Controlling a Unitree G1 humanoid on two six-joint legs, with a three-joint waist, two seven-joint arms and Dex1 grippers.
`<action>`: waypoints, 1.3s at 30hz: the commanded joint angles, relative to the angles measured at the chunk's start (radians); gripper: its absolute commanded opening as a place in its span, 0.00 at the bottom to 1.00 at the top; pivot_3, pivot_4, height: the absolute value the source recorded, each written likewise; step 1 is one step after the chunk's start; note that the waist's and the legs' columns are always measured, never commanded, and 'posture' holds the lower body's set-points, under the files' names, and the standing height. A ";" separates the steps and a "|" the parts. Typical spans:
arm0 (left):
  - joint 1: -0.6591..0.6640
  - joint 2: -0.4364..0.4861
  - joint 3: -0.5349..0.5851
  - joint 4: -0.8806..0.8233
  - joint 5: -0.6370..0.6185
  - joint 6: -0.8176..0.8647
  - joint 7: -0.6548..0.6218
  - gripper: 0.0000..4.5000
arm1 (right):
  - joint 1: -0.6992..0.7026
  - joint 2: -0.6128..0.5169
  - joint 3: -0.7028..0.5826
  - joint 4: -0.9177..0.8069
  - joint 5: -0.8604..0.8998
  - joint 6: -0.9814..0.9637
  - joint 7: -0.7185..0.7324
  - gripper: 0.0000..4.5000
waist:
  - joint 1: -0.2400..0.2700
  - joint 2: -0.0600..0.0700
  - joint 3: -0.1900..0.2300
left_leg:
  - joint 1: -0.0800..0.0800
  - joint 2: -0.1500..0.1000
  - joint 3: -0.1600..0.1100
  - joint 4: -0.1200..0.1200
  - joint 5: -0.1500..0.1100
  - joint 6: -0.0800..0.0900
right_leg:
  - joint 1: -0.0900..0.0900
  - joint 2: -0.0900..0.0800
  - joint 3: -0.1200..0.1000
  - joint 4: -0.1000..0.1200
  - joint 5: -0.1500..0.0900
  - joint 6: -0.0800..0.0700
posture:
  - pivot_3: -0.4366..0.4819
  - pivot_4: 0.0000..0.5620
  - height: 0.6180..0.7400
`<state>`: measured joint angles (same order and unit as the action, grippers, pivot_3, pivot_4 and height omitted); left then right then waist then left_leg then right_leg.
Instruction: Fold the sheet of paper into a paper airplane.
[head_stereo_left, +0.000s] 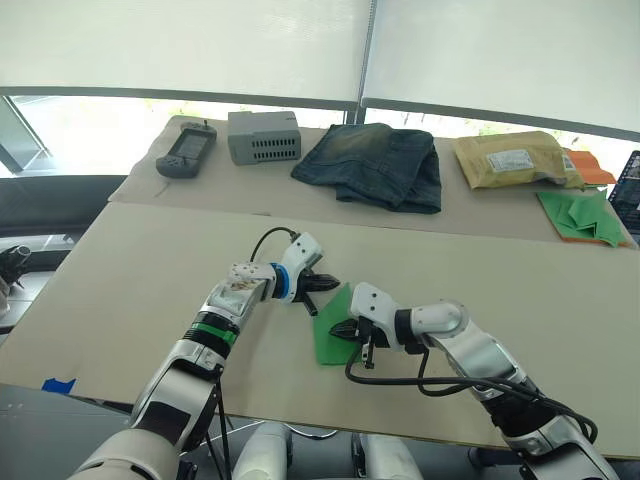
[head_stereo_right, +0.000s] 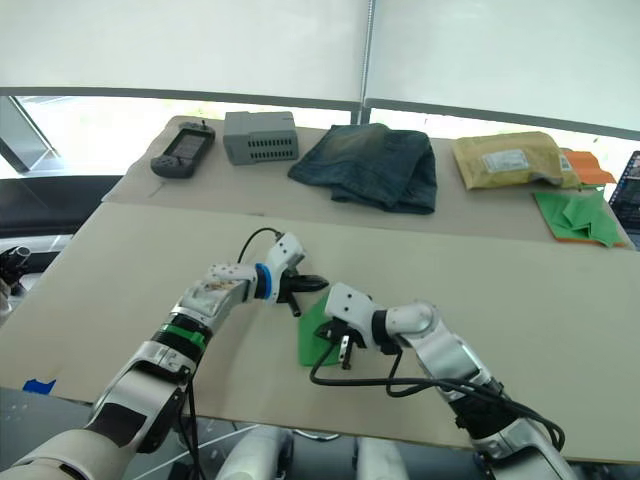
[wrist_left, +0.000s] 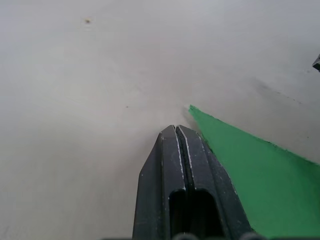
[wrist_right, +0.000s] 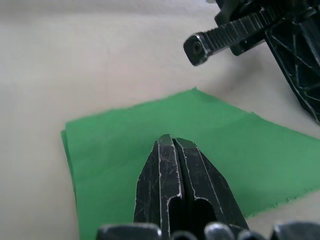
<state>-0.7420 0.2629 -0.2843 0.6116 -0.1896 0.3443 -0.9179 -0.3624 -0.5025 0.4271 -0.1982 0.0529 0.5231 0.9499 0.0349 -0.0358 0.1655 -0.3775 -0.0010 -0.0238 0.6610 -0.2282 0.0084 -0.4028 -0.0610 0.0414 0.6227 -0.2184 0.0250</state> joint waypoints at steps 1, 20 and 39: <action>-0.082 0.001 0.039 0.018 0.033 -0.100 0.006 0.00 | 0.025 -0.004 0.045 0.009 -0.014 0.039 0.001 0.00 | 0.002 0.000 0.000 | -0.002 0.000 0.000 0.000 0.000 0.000 | 0.001 0.000 0.000 0.000 0.001 0.001 | 0.48 0.27 0.91; -0.073 -0.046 0.071 -0.007 0.011 -0.216 -0.161 0.00 | 0.014 -0.002 0.054 0.024 -0.026 0.039 -0.009 0.00 | 0.011 0.000 0.000 | -0.011 0.000 0.000 0.000 0.004 0.003 | -0.005 0.001 -0.002 0.001 0.005 0.008 | 0.48 0.27 0.91; 0.040 0.008 -0.050 -0.071 0.139 -0.256 -0.250 0.00 | 0.013 -0.006 0.059 0.025 -0.026 0.052 -0.028 0.00 | 0.012 0.000 0.000 | -0.011 0.000 -0.001 0.000 0.004 0.003 | -0.005 0.001 -0.002 0.000 0.004 0.007 | 0.48 0.27 0.91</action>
<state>-0.6930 0.2659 -0.3073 0.6003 -0.0783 0.0909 -1.1437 -0.3725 -0.4993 0.4498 -0.2089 0.0526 0.5320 0.9237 0.0472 -0.0361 0.1659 -0.3888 -0.0007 -0.0244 0.6610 -0.2242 0.0118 -0.4077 -0.0604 0.0392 0.6225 -0.2146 0.0313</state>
